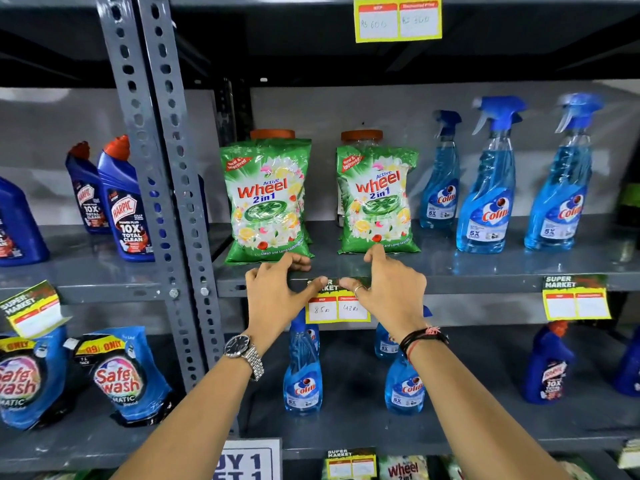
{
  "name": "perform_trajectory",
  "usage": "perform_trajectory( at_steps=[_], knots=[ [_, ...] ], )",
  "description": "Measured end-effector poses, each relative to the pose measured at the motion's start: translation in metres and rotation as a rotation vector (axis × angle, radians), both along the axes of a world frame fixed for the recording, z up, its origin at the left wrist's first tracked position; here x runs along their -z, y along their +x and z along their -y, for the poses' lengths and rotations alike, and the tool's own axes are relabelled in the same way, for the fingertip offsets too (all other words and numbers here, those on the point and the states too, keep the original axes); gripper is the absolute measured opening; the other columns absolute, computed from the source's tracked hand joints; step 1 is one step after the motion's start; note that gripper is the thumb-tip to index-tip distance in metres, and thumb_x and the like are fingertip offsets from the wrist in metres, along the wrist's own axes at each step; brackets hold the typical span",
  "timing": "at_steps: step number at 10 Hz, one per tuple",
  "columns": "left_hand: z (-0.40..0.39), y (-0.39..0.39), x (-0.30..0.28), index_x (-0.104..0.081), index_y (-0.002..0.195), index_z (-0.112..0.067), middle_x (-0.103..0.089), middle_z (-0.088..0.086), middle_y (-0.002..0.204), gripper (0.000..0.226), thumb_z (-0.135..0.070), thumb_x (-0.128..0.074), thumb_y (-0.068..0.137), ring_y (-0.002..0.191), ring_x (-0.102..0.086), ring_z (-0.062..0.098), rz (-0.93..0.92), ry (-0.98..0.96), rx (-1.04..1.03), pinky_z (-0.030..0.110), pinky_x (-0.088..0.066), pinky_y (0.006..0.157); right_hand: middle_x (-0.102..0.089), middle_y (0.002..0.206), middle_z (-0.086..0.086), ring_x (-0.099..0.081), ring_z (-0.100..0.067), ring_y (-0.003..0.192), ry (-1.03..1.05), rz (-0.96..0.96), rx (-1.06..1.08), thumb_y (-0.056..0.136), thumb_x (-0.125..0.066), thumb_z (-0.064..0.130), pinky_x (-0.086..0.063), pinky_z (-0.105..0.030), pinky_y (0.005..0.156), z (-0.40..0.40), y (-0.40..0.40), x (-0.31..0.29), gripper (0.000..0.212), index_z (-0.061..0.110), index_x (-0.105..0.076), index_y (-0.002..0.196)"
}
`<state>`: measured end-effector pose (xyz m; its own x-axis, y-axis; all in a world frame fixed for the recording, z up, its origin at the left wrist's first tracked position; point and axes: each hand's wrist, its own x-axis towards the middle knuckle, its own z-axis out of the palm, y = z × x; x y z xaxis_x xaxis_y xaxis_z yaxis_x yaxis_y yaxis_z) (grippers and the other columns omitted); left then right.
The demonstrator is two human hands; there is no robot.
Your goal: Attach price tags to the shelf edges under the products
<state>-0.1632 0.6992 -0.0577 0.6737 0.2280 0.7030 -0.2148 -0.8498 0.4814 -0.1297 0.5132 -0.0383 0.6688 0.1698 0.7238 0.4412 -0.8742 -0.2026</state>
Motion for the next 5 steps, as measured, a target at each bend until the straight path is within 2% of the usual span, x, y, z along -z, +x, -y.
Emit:
perform_trajectory(
  at_steps=[1, 2, 3, 4, 5],
  knots=[
    [-0.003, -0.008, -0.011, -0.059, 0.1, -0.039, -0.071, -0.021, 0.091, 0.04, -0.064, -0.066, 0.07, 0.091, -0.058, 0.009, 0.011, 0.015, 0.064, 0.032, -0.04, 0.083, -0.068, 0.073, 0.0, -0.066, -0.025, 0.071, 0.033, 0.001, -0.041, 0.074, -0.07, 0.054, -0.035, -0.028, 0.053, 0.012, -0.006, -0.01, 0.048, 0.019, -0.047, 0.099],
    [-0.009, -0.004, -0.02, -0.062, 0.103, -0.039, -0.071, -0.022, 0.09, 0.036, -0.055, -0.072, 0.072, 0.091, -0.061, 0.008, -0.067, 0.014, 0.114, 0.033, -0.052, 0.073, -0.071, 0.081, 0.001, -0.068, -0.024, 0.081, 0.053, -0.066, -0.074, 0.079, -0.071, 0.039, -0.046, -0.033, 0.061, 0.018, 0.001, -0.014, 0.038, 0.019, -0.047, 0.1],
    [-0.014, -0.001, -0.02, -0.062, 0.106, -0.04, -0.072, -0.023, 0.094, 0.033, -0.046, -0.073, 0.075, 0.096, -0.063, 0.004, -0.118, 0.048, 0.145, 0.036, -0.055, 0.078, -0.072, 0.088, 0.003, -0.068, -0.021, 0.09, 0.079, -0.122, -0.084, 0.081, -0.068, 0.018, -0.052, -0.037, 0.07, 0.022, 0.008, -0.01, 0.029, 0.02, -0.046, 0.099],
    [-0.016, -0.006, -0.025, -0.062, 0.109, -0.039, -0.072, -0.021, 0.099, 0.032, -0.036, -0.073, 0.079, 0.097, -0.063, -0.001, -0.158, 0.078, 0.178, 0.035, -0.054, 0.084, -0.072, 0.092, 0.004, -0.068, -0.017, 0.091, 0.078, -0.153, -0.13, 0.08, -0.061, 0.002, -0.053, -0.036, 0.072, 0.033, 0.008, -0.013, 0.03, 0.022, -0.049, 0.1],
    [-0.02, -0.004, -0.032, -0.061, 0.112, -0.037, -0.073, -0.017, 0.105, 0.03, -0.033, -0.069, 0.084, 0.1, -0.064, -0.001, -0.19, 0.069, 0.193, 0.03, -0.053, 0.085, -0.07, 0.102, -0.006, -0.065, -0.027, 0.095, 0.103, -0.12, -0.168, 0.085, -0.059, 0.009, -0.051, -0.037, 0.072, 0.043, 0.01, -0.018, 0.031, 0.02, -0.049, 0.112]
  ],
)
